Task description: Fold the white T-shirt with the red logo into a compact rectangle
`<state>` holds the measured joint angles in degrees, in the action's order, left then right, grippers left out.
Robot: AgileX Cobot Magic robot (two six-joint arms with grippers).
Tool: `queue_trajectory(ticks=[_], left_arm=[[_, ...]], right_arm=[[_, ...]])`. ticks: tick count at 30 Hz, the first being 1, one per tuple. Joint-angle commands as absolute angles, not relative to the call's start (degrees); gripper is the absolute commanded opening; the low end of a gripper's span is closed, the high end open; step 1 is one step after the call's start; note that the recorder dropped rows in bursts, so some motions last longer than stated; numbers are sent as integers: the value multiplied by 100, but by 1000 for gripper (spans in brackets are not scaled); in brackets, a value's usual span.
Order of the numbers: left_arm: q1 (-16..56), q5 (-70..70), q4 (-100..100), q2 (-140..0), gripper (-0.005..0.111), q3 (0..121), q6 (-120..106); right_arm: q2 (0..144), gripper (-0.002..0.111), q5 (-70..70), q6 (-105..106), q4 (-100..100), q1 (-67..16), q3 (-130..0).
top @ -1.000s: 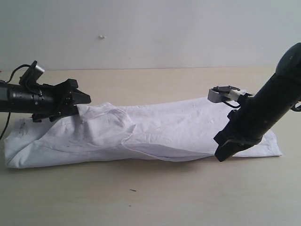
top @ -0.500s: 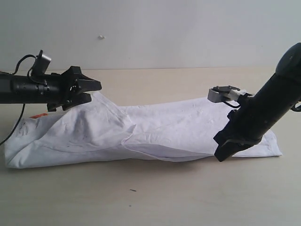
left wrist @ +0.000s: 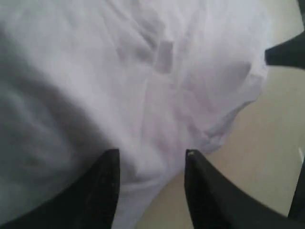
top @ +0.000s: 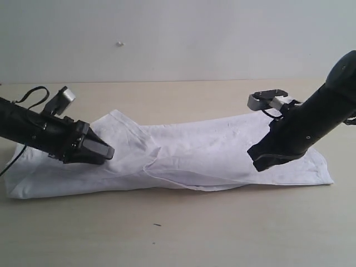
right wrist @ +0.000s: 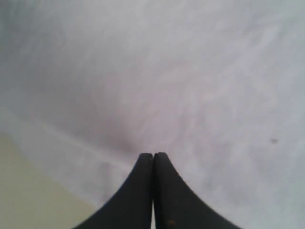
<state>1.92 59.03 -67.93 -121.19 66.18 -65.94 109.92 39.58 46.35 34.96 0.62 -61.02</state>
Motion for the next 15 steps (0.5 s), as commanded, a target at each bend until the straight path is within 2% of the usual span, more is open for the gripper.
queue_trajectory(ticks=[1,8,15], left_arm=[[222,5659,-5921,-12066,46,6466,-6074],[209,5061,-5497,-12066,46,6456,-5628],[209,4670,-5497,-12066,46,6456,-5628]], right_arm=[[10990,0,2971,3673,2589,71,-6102],[11187,0,3077,2223,300,71,-6102],[11596,0,3562,2180,140,71,-6102]])
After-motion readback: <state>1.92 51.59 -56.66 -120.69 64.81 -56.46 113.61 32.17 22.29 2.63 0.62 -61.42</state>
